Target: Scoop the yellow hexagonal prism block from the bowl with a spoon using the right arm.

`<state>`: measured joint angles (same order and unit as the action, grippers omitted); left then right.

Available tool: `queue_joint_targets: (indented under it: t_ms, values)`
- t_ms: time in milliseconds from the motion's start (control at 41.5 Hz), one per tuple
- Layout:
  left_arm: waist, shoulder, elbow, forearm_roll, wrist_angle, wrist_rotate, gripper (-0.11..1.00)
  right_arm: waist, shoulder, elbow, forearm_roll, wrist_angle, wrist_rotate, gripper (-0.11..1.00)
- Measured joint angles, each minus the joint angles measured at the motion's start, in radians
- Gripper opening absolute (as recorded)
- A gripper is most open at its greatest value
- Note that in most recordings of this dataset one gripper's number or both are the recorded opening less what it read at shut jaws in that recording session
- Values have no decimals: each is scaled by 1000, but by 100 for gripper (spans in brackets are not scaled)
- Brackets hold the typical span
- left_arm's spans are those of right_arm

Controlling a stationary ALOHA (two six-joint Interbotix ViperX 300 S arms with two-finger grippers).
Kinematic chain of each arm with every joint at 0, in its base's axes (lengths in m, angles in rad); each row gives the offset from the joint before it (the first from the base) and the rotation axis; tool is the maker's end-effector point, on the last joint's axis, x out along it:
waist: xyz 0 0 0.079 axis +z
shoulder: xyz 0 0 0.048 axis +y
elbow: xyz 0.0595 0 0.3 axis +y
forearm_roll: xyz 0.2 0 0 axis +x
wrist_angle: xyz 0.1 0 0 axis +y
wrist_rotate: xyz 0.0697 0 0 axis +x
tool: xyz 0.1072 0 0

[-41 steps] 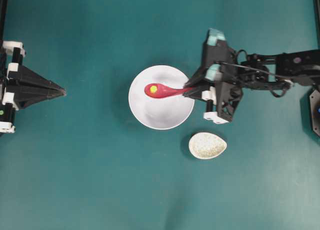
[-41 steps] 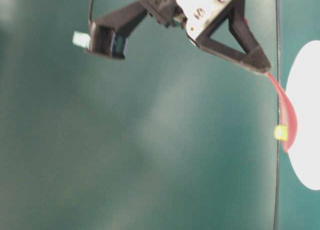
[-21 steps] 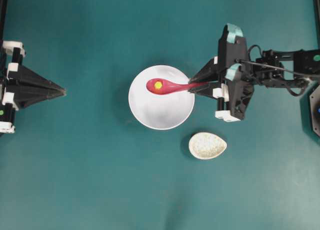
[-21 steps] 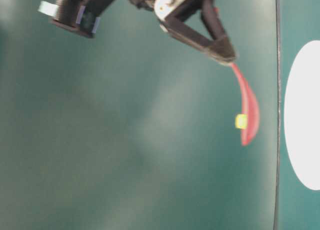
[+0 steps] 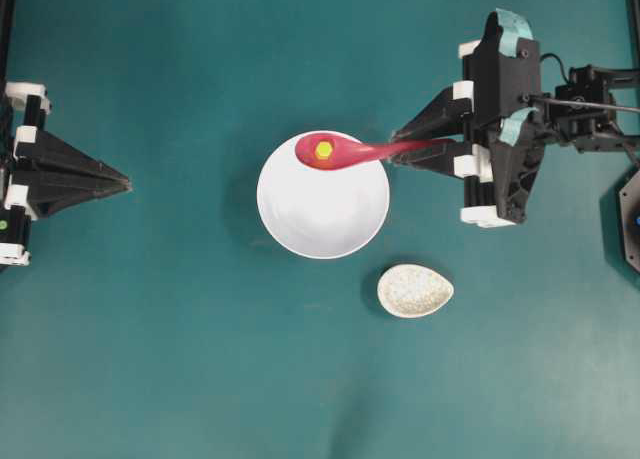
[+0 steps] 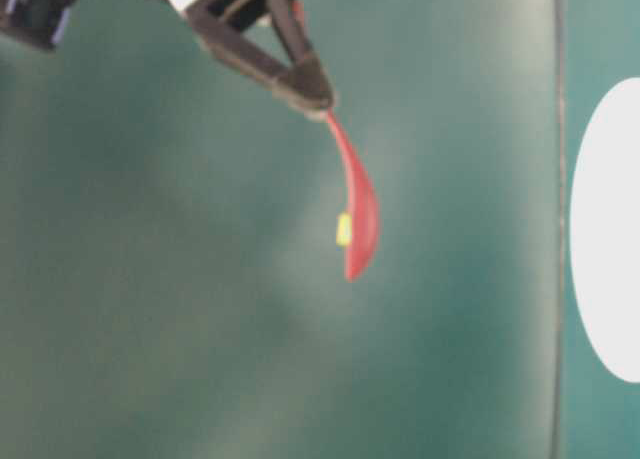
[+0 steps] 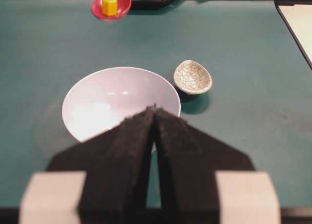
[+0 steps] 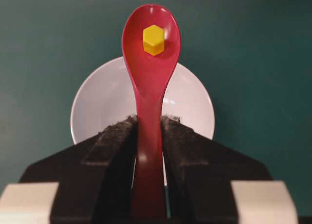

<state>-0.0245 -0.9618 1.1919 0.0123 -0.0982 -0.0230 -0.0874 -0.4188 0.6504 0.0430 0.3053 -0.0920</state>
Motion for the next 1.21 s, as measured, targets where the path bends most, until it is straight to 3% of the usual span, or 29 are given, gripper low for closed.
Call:
queue_joint_targets:
  t_ms: [1206]
  values:
    - [0, 2, -2, 0, 8, 0, 0, 0, -2, -2, -5, 9, 2, 24]
